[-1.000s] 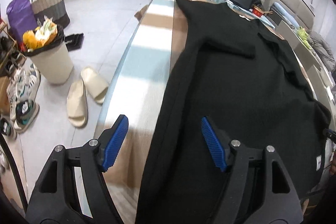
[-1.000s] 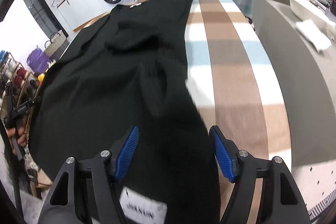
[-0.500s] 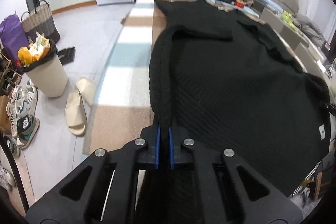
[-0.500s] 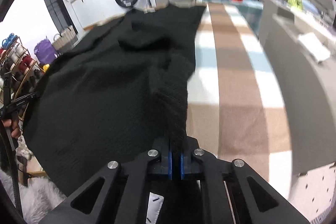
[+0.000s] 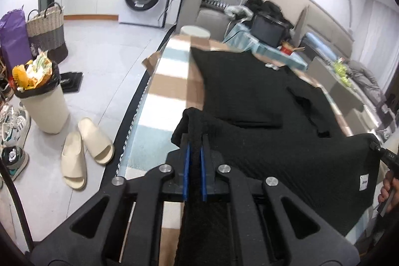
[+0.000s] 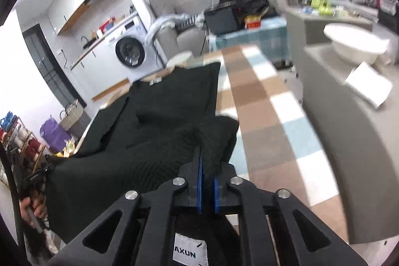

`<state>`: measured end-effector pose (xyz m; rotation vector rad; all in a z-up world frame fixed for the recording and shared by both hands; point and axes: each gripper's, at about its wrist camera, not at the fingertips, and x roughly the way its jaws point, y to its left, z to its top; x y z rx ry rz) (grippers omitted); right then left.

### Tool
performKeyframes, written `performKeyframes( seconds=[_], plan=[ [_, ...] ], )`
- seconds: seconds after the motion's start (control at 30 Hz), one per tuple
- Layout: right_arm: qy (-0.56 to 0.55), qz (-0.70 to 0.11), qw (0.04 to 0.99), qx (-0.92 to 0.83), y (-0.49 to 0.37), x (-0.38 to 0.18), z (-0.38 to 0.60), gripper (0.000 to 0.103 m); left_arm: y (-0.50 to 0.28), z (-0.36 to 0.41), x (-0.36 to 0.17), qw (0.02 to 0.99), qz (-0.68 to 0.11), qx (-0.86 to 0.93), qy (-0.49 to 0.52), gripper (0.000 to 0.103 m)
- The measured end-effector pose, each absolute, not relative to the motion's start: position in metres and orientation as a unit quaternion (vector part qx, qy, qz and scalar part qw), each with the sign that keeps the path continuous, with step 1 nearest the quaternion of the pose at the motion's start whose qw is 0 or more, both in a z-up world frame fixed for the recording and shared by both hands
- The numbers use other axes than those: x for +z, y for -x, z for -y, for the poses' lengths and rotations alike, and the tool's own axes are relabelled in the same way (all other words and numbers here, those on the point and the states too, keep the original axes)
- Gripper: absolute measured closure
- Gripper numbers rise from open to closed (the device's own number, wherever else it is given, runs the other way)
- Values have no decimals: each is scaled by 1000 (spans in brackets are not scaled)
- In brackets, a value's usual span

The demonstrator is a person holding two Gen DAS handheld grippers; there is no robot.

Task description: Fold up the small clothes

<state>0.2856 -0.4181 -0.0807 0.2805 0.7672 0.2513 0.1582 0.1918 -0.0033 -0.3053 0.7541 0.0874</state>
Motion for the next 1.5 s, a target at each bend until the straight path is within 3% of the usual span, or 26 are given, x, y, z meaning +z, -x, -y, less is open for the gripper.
performKeyframes(
  seconds=[0.03, 0.1, 0.17, 0.23, 0.4, 0.47, 0.53, 0.57, 0.6, 0.63, 0.97, 1.13, 1.23, 1.3, 1.33, 1.37, 1.4, 1.47, 1.5],
  plan=[
    [-137, -388, 903, 122, -290, -86, 422, 86, -161, -192, -9, 911, -382, 49, 150, 89],
    [-139, -405, 894, 131, -288, -95, 429, 56, -161, -191, -22, 899, -409, 52, 145, 77],
    [-135, -413, 890, 137, -281, -102, 437, 46, -153, -190, -29, 895, -420, 52, 141, 60],
    [-123, -422, 888, 135, -274, -107, 445, 45, -143, -188, -35, 893, -424, 50, 140, 47],
    [-77, -447, 880, 141, -273, -123, 446, 44, -125, -181, -49, 886, -443, 42, 131, 47],
    [-66, -445, 878, 165, -271, -128, 441, 45, -123, -173, -52, 887, -444, 32, 122, 53],
    [-51, -437, 878, 188, -268, -129, 431, 54, -121, -164, -54, 890, -444, 19, 107, 95],
    [-37, -431, 879, 201, -267, -129, 424, 77, -121, -161, -53, 891, -443, 15, 100, 98],
    [-21, -427, 880, 206, -265, -128, 417, 96, -121, -159, -51, 894, -439, 14, 93, 98],
    [-6, -424, 882, 206, -262, -127, 412, 98, -118, -155, -46, 899, -429, 16, 84, 99],
    [-57, -290, 936, 190, -255, -53, 415, 98, -141, -172, 20, 937, -334, 19, 102, 99],
    [-79, -286, 946, 128, -305, -51, 396, 98, -200, -183, 34, 939, -320, 35, 123, 99],
    [-61, -357, 926, 110, -346, -78, 384, 87, -234, -191, 18, 926, -351, 48, 131, 98],
    [-59, -398, 911, 94, -357, -93, 390, 69, -247, -199, -1, 909, -386, 57, 147, 94],
    [-77, -407, 906, 89, -355, -98, 398, 62, -247, -203, -11, 899, -406, 58, 152, 85],
    [-88, -405, 905, 91, -351, -101, 404, 43, -244, -204, -16, 897, -410, 59, 155, 78],
    [-95, -402, 906, 92, -347, -104, 411, 30, -241, -207, -21, 897, -409, 61, 158, 58],
    [-110, -400, 904, 102, -345, -108, 420, 27, -239, -210, -28, 897, -405, 66, 165, 35],
    [-121, -407, 898, 113, -348, -111, 422, 27, -241, -211, -31, 895, -407, 62, 169, 35]
  ],
)
